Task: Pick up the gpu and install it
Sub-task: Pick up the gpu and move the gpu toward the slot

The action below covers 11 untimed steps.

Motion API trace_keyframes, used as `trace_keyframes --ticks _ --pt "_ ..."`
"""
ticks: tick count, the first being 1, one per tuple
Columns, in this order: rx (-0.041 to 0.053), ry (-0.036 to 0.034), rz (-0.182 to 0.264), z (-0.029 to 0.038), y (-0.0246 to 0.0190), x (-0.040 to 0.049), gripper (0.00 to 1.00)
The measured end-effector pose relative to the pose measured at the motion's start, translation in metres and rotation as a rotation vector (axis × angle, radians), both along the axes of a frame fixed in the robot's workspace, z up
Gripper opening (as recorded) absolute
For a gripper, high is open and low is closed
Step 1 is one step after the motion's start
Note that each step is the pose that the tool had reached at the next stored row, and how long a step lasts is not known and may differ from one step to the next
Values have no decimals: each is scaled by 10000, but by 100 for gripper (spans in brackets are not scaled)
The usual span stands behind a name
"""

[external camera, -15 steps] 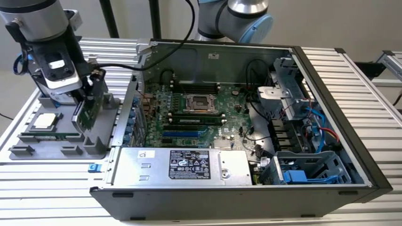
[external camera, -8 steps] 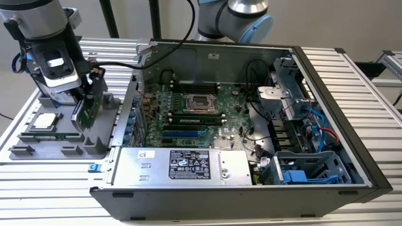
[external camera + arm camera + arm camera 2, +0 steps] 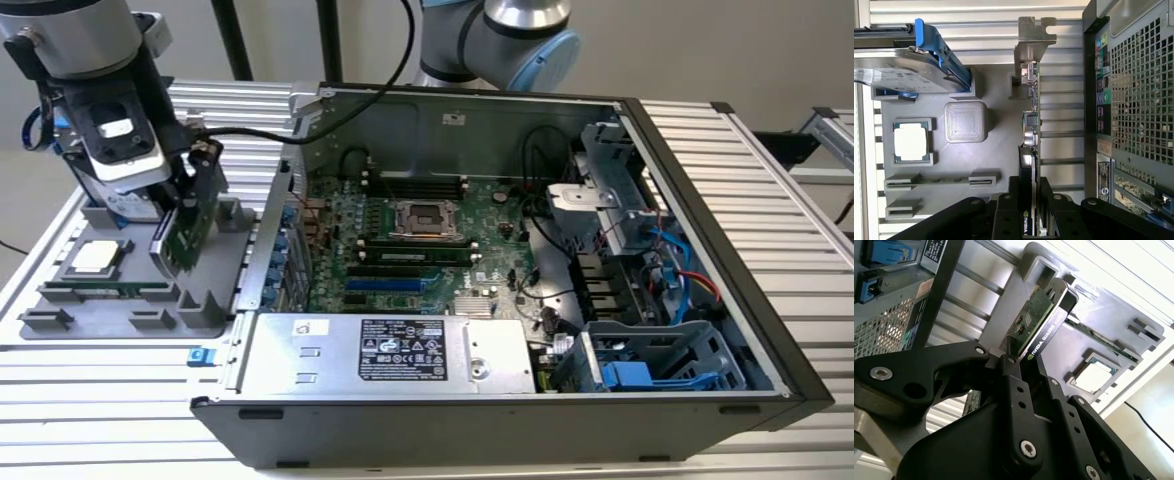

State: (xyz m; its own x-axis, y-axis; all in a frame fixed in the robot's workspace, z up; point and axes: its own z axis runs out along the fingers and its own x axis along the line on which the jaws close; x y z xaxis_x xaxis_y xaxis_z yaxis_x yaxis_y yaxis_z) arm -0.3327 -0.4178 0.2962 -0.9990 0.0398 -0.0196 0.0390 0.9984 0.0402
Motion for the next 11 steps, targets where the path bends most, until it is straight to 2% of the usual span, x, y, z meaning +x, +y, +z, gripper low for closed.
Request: trace_keyframes --ticks 11 --pt "0 0 -2 47 1 -1 0"
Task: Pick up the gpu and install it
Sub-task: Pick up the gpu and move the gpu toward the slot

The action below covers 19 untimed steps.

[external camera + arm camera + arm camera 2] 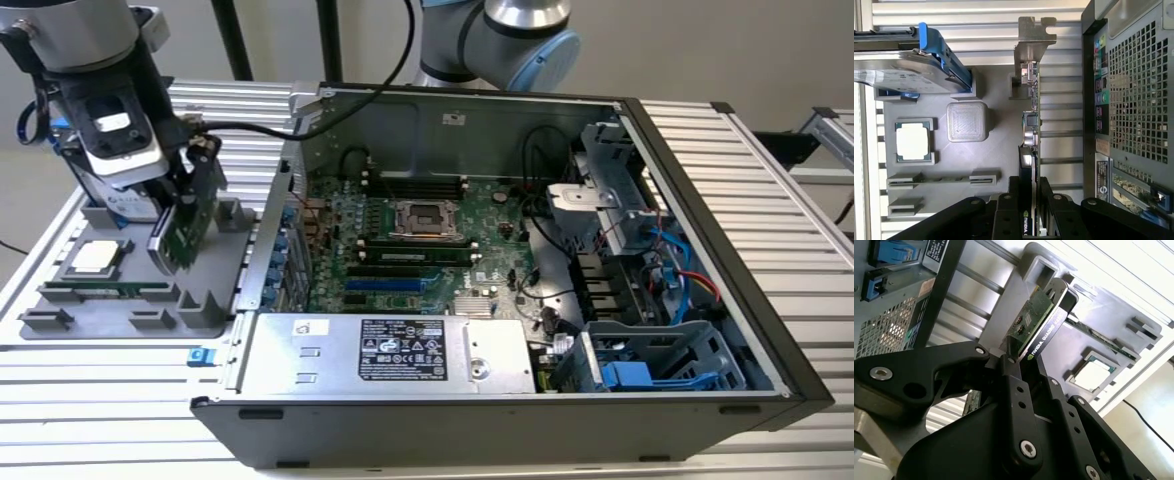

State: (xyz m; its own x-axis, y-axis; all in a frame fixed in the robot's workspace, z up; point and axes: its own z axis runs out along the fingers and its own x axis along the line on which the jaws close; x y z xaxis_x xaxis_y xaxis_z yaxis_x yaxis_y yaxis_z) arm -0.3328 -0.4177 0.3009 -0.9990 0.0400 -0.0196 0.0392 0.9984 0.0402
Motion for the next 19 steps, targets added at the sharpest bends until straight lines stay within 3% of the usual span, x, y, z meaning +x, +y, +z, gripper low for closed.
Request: trace_keyframes --ticks 19 --pt "0 0 0 92 0 0 0"
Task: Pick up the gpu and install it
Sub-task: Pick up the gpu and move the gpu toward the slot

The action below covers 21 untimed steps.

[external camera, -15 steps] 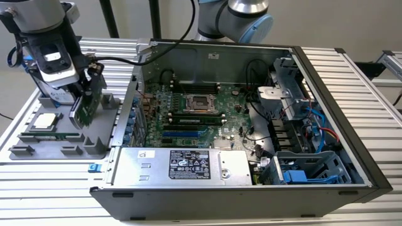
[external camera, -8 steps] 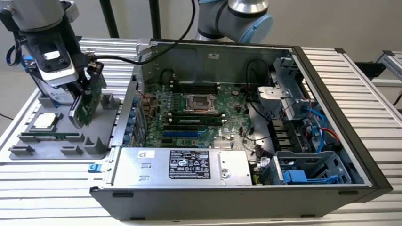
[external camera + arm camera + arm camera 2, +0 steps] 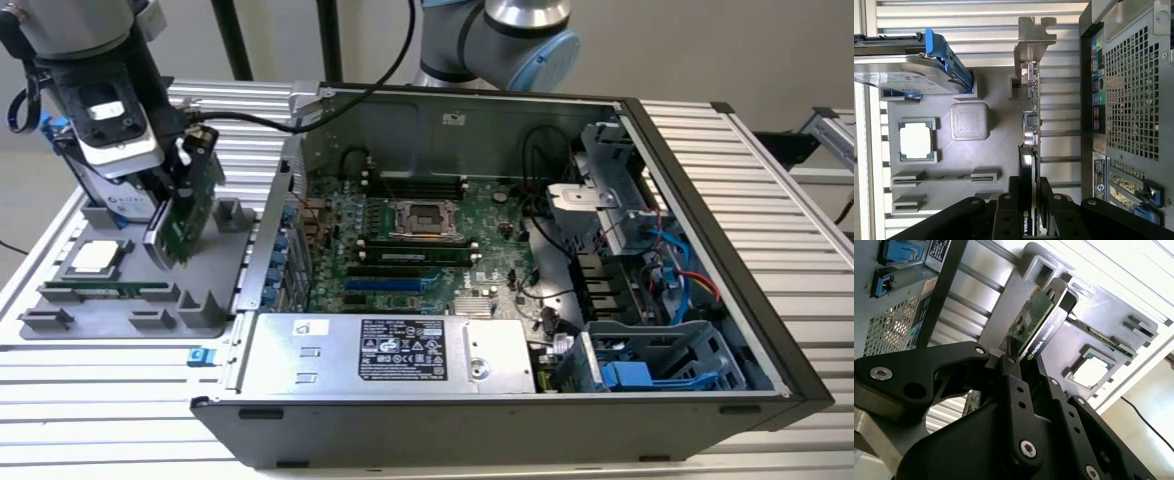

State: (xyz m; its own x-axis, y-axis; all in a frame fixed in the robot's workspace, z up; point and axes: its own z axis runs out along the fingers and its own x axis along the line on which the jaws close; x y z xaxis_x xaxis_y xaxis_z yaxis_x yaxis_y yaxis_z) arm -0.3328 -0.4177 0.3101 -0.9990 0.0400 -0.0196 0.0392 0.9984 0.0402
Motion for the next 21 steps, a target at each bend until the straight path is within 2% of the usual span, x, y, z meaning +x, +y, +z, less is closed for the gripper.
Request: trace_keyframes --ticks 21 --pt "0 1 0 159 0 0 0"
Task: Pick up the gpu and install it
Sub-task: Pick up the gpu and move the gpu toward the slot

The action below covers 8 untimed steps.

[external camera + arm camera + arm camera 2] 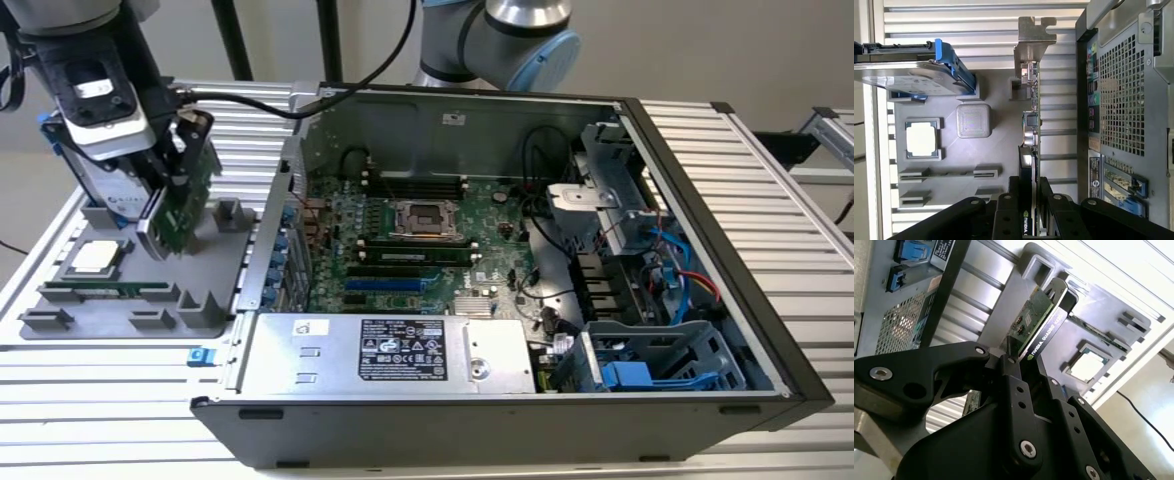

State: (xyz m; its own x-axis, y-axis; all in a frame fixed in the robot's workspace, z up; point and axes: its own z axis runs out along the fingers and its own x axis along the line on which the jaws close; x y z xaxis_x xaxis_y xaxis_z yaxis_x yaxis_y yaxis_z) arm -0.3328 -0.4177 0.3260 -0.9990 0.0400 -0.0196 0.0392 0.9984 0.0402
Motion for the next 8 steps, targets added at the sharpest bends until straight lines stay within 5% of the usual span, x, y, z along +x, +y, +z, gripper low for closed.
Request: trace_keyframes --ticks 8 --pt "0 0 0 46 0 0 0"
